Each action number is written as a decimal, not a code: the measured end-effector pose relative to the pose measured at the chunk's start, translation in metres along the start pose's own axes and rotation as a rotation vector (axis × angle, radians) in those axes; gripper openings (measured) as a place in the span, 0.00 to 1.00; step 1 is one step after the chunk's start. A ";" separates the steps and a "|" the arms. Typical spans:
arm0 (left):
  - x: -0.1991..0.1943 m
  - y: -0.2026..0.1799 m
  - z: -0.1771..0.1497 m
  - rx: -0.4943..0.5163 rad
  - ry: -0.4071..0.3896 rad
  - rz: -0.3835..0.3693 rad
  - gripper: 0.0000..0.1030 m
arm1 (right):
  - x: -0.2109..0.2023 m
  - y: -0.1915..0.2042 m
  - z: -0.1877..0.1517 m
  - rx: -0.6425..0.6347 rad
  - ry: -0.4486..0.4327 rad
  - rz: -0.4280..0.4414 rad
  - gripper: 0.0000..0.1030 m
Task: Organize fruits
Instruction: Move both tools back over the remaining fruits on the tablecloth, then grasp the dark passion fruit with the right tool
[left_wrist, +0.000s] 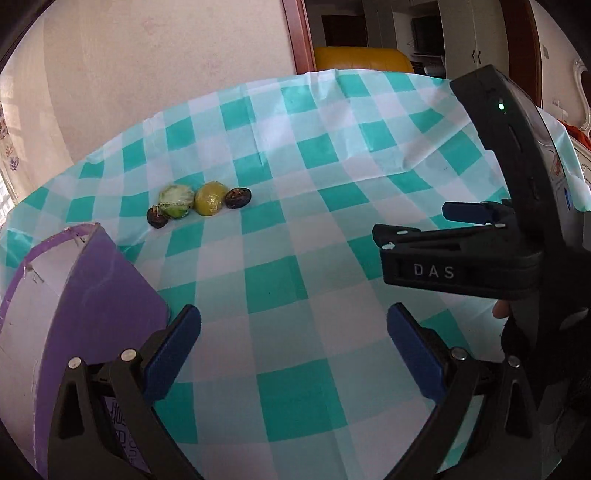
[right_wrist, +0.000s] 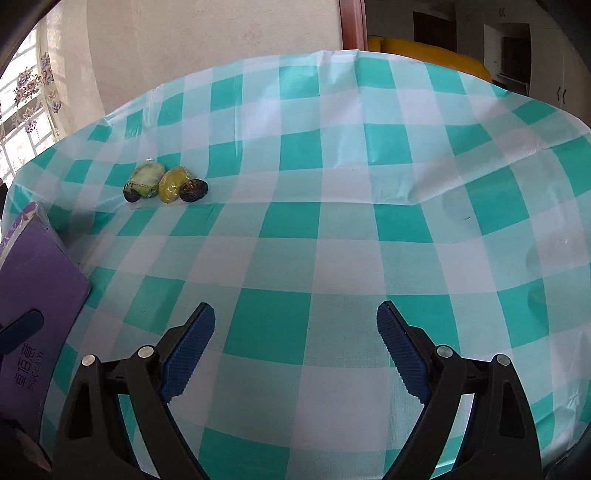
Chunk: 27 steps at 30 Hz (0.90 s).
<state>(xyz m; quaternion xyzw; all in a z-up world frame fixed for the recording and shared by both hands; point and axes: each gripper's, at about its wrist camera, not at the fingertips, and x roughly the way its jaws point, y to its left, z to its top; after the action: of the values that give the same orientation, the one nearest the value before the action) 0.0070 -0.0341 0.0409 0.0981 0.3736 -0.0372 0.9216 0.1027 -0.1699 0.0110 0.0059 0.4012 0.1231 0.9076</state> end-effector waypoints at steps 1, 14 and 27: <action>0.014 0.002 -0.002 -0.002 0.026 -0.010 0.98 | 0.007 -0.003 0.004 -0.005 0.007 0.003 0.84; 0.058 0.046 -0.006 -0.183 0.112 -0.160 0.98 | 0.104 0.082 0.079 -0.329 0.093 0.199 0.71; 0.064 0.046 -0.005 -0.187 0.133 -0.170 0.98 | 0.155 0.126 0.122 -0.408 0.122 0.282 0.54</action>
<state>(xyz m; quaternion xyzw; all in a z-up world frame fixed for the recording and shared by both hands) 0.0562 0.0124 0.0005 -0.0182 0.4428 -0.0736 0.8934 0.2647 -0.0017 -0.0055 -0.1289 0.4173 0.3272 0.8380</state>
